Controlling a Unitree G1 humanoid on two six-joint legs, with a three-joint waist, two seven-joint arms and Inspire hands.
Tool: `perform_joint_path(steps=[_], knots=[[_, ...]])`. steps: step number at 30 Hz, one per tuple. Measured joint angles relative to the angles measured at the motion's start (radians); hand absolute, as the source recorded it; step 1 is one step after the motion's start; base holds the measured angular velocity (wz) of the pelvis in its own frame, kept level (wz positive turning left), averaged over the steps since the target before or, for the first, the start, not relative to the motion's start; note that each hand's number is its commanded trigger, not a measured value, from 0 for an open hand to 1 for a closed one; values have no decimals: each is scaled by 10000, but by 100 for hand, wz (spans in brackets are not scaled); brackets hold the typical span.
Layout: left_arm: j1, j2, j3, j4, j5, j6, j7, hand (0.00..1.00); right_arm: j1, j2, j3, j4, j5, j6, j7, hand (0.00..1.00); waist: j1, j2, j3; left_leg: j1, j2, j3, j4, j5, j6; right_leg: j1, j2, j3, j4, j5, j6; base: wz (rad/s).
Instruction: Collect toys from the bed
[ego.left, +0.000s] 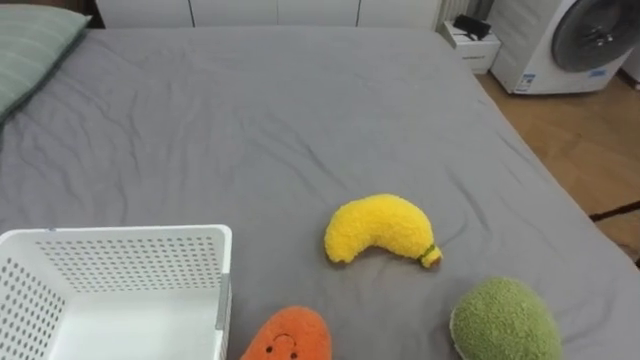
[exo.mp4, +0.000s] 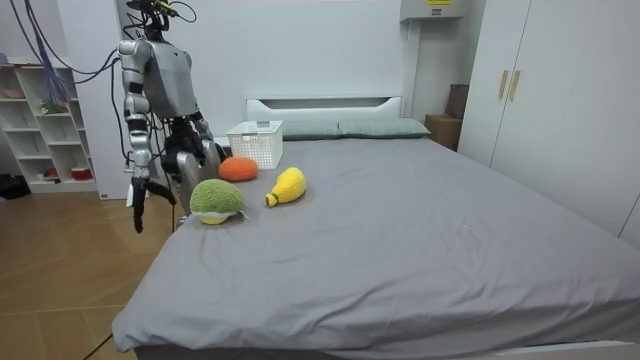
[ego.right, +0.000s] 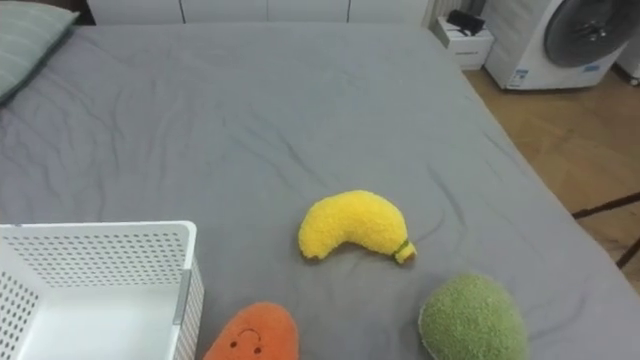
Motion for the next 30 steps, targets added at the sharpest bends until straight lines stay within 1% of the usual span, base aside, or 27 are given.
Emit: perform_joint_path(steps=[2,4,5,7,9,11,12,13,14,15,16,19,20,21,22,23,25,28,30], knots=[[22,20,-34,1,1,0,0,0,-6,-70,-71,-393,-85,8,-455,0,-17,-38,8,-4,-6,6,7,1,1,-35,1,40,51,-1,-1,-6],[44,38,-32,1,-1,16,-86,0,-131,-167,-323,-1322,-499,30,-1041,0,-28,-50,16,-39,-17,30,8,3,5,-170,-6,123,187,-47,7,-10],[44,45,-31,1,0,27,-112,0,-205,-202,-382,-1556,-645,27,-1165,0,-32,-47,18,-54,-14,54,5,6,7,-201,-4,145,183,-43,12,-10],[43,70,-29,-24,14,52,-153,0,-396,-299,-459,-2457,-1077,-59,-1625,0,-50,-56,20,-34,-7,82,-13,9,7,-222,4,165,163,-25,6,-3],[48,73,-31,-55,16,49,-167,0,-519,-359,-457,-3032,-1319,-150,-1858,0,-17,-62,21,-33,-11,80,-58,24,7,-245,3,166,163,-23,4,0],[47,115,-223,-55,24,47,-168,0,-568,-358,-434,-3752,-1640,-192,-2154,0,14,-63,19,-37,-21,88,-59,37,3,-281,1,157,182,-23,2,0],[43,119,-328,-66,19,48,-182,0,-575,-347,-416,-4534,-1767,-185,-2421,0,28,-75,2,-68,-26,123,-68,46,4,-354,-4,166,209,-23,2,-5],[42,132,-431,-71,20,48,-214,0,-578,-353,-326,-5331,-2064,-261,-2650,0,29,-30,46,-121,-26,150,-68,47,6,-398,0,183,201,-18,4,-4],[42,150,-454,-72,20,48,-228,0,-578,-351,-290,-5681,-2228,-330,-2734,0,17,-21,52,-161,-23,157,-67,47,6,-416,5,183,189,-16,2,0],[50,222,-609,-91,18,49,-240,0,-599,-358,-188,-6119,-2513,-477,-2898,0,30,-40,44,-198,-26,164,-66,50,1,-436,16,177,158,-14,0,5],[73,271,-645,-180,20,49,-290,0,-656,-364,-100,-6460,-2738,-497,-3016,0,50,-69,46,-216,-24,174,-69,56,-9,-460,25,161,158,-17,-6,5],[121,290,-706,-340,21,79,-319,0,-759,-377,159,-7134,-3070,-487,-3212,0,64,-87,62,-226,7,171,-98,78,-13,-441,28,119,159,-10,-17,0],[123,289,-758,-346,20,93,-322,0,-766,-376,234,-7261,-3303,-484,-3254,0,64,-56,51,-226,19,174,-108,81,-12,-443,26,118,157,-10,-16,0],[129,288,-822,-363,20,116,-327,0,-762,-373,389,-7521,-3859,-482,-3310,0,65,-70,59,-228,18,179,-125,87,-12,-457,26,126,163,-11,-16,0],[149,289,-823,-396,23,124,-328,0,-753,-360,474,-7824,-4350,-474,-3323,0,62,-57,51,-241,17,180,-128,90,-12,-480,26,132,168,-10,-16,0],[173,287,-825,-434,23,124,-335,0,-719,-349,474,-8056,-4535,-471,-3323,0,66,-54,49,-256,16,181,-128,90,-11,-502,25,137,175,-10,-16,0],[296,302,-834,-610,26,122,-356,0,-640,-374,502,-8897,-5430,-494,-3311,0,63,-64,41,-349,22,186,-110,94,-12,-546,28,146,183,-10,-17,0],[360,318,-1008,-679,22,124,-342,0,-613,-393,701,-9507,-6267,-500,-3206,0,83,-93,30,-352,32,245,-105,94,-13,-545,34,170,192,3,-26,-3],[401,327,-1014,-731,23,123,-342,0,-552,-395,948,-9745,-6422,-499,-3041,0,98,-104,28,-361,35,248,-101,94,-13,-543,34,166,193,14,-33,-2]])
